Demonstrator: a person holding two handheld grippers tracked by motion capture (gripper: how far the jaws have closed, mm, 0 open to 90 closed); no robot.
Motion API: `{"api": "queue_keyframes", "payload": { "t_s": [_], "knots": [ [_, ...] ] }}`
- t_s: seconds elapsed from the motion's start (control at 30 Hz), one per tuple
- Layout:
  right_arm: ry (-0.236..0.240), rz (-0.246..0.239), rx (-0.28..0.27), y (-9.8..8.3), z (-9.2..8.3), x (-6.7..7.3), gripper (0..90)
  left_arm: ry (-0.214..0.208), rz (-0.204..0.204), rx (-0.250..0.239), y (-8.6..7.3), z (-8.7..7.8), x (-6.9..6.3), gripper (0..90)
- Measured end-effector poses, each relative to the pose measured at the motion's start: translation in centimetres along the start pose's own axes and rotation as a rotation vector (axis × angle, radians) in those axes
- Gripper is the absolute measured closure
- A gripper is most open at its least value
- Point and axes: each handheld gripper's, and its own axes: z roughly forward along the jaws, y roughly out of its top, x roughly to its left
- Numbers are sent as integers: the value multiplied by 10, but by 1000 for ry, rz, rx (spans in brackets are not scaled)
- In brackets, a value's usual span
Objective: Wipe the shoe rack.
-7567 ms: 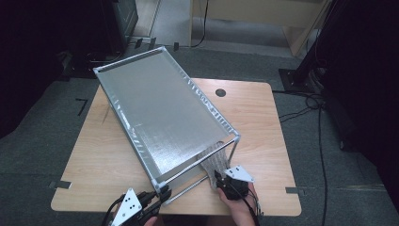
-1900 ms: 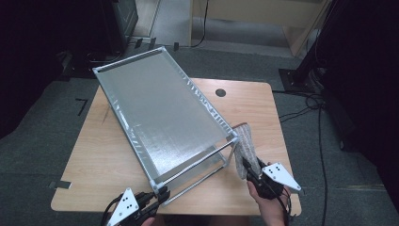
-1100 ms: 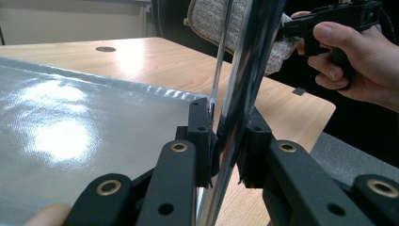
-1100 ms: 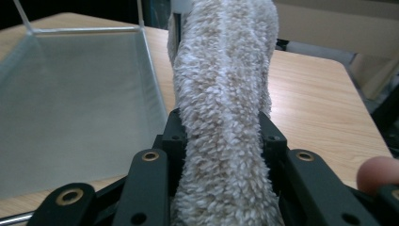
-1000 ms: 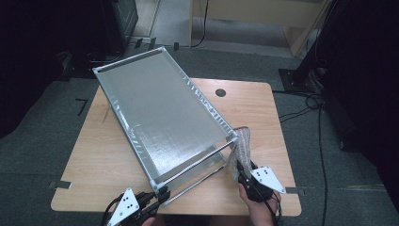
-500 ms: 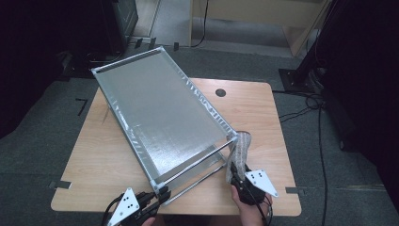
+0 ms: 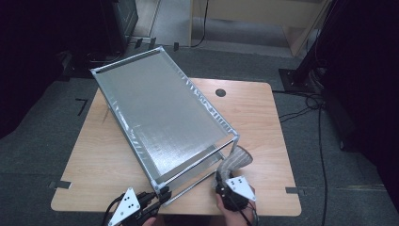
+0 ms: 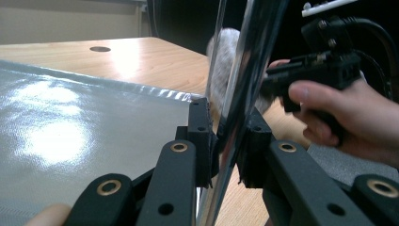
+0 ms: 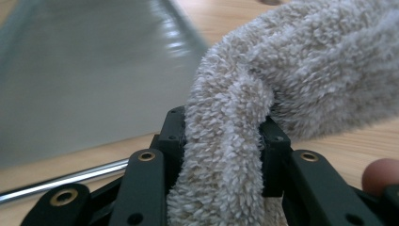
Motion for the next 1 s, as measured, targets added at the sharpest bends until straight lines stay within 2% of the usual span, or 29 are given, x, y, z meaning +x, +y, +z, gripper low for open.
{"api": "queue_keyframes", "payload": {
  "t_s": [0.13,0.23,0.3,0.37,0.5,0.6,0.7,0.87,1.0],
  "knots": [
    [88,-82,4,-5,2,24,629,0,2,3,0,0,0,788],
    [128,-100,8,-6,4,28,629,0,3,3,0,0,0,788],
    [133,-74,7,-3,4,23,630,-2,3,3,0,0,0,788],
    [132,-21,4,0,5,13,631,-2,5,3,0,0,0,788],
    [106,49,-6,6,3,-7,633,-3,5,2,0,1,0,788],
    [123,50,-42,15,-5,-12,633,-3,3,2,0,1,0,787],
    [142,49,-110,28,-16,-13,632,-5,0,1,0,1,0,787],
    [131,128,-200,48,-38,-27,633,-6,-1,0,0,1,0,786],
    [161,159,-206,55,-46,-33,633,-9,-3,1,0,1,1,785]
  ]
}}
